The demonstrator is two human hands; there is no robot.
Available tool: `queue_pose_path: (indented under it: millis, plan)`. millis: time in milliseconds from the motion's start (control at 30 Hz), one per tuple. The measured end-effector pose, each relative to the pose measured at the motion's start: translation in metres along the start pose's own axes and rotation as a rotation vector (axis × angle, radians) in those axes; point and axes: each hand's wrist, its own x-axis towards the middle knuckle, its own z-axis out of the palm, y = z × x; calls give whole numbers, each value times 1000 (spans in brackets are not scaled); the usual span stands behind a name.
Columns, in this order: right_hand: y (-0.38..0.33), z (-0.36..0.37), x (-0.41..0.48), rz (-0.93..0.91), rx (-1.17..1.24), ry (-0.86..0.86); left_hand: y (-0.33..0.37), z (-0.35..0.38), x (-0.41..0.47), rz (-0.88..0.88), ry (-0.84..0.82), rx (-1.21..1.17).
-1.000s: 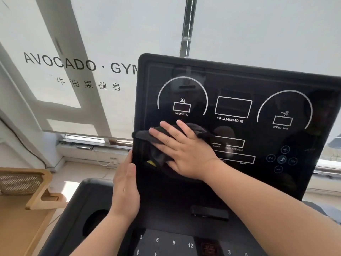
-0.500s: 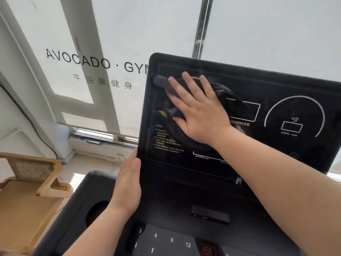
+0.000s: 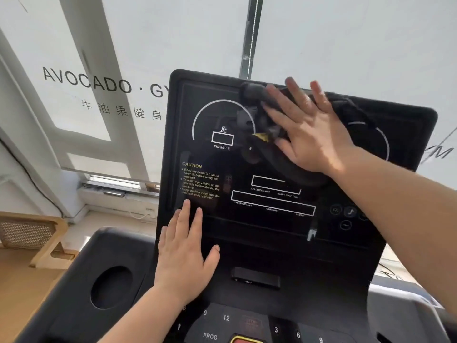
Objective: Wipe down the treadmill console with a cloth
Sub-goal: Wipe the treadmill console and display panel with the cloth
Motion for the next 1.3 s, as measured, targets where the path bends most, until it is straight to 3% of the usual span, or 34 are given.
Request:
queue_pose_path:
  millis: [133, 200, 433, 600, 800, 967, 1033, 1300]
  plan:
    - [-18, 0, 6, 263, -3, 28, 2, 2, 1, -16, -30, 70]
    - [-43, 9, -7, 269, 24, 19, 2, 4, 1, -14, -16, 84]
    - [-119, 54, -103, -237, -14, -106, 8, 18, -12, 56, 78, 142]
    - [-73, 52, -113, -399, -67, -89, 23, 25, -15, 135, 66, 208]
    - [21, 10, -61, 126, 16, 15, 28, 23, -18, 186, 147, 185]
    - [-2, 11, -47, 344, 38, 27, 29, 35, -26, 232, 138, 133]
    - [-25, 18, -55, 298, 34, 20, 29, 41, -30, 231, 117, 121]
    - [-87, 52, -121, -219, -52, -100, 31, 43, -31, 217, 138, 122]
